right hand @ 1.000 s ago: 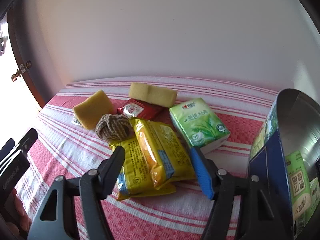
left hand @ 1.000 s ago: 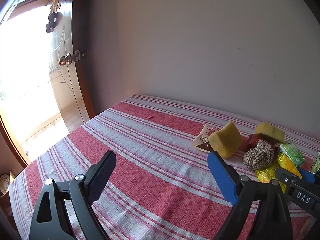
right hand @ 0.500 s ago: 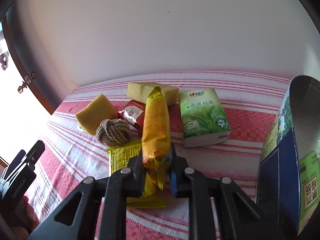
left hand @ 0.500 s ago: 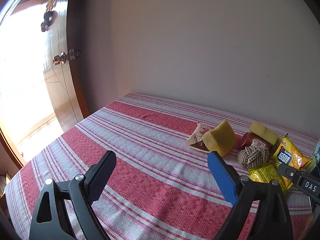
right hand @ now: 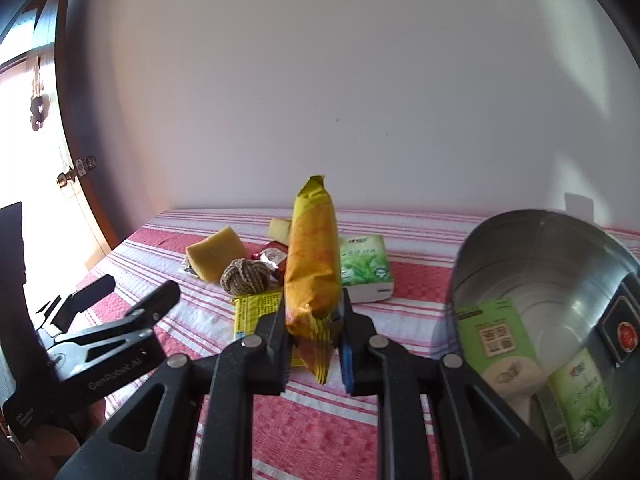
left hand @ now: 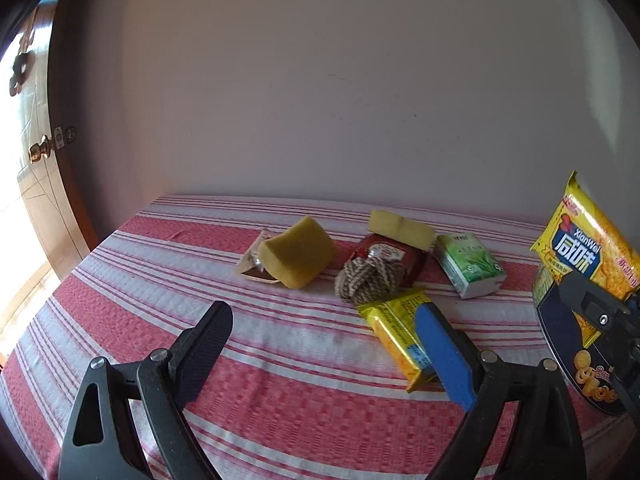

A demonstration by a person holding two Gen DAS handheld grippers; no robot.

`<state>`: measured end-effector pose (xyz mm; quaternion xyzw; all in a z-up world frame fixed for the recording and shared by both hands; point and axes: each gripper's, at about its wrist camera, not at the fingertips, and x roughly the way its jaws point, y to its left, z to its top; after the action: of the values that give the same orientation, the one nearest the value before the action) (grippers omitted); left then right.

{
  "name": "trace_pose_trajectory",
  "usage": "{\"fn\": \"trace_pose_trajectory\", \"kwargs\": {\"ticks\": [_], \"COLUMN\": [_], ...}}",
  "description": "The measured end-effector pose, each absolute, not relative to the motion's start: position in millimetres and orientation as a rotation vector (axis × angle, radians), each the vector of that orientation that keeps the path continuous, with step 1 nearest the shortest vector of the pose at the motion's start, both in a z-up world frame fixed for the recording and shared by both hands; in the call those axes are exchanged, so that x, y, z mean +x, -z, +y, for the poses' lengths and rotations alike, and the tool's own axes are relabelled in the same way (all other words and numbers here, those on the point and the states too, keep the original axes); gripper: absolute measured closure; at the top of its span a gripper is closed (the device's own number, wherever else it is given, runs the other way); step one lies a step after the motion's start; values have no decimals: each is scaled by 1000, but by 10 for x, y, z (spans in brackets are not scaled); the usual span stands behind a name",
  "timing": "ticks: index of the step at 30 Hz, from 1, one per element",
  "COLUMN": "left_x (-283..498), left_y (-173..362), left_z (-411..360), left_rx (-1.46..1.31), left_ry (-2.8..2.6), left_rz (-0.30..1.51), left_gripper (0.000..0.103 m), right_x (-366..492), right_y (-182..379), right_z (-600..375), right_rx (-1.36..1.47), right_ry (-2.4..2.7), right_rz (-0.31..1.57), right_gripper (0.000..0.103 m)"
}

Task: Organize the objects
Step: 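Grasp the yellow snack packet with the right tool while the left tool grasps another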

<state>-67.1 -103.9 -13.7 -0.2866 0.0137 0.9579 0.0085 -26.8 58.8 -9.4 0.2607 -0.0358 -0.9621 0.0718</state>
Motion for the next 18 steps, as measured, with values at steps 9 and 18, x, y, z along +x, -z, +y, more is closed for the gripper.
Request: {"fn": "trace_pose_trajectory", "kwargs": {"ticks": [9,18], "left_x": [-1073,-1198], "left_y": [362,518], "left_z": [-490,-458], "left_rx": [-1224,-1385], "left_ry": [-2976,-2917], "left_rz": [-29,-92], "left_gripper": [9,25], "right_x": [41,51], "right_y": [-58,-91], "right_z": [747,932], "right_rx": [620,650], "right_ry": [3007,2980], "right_rz": [45,-30], "right_gripper": [84,84]}}
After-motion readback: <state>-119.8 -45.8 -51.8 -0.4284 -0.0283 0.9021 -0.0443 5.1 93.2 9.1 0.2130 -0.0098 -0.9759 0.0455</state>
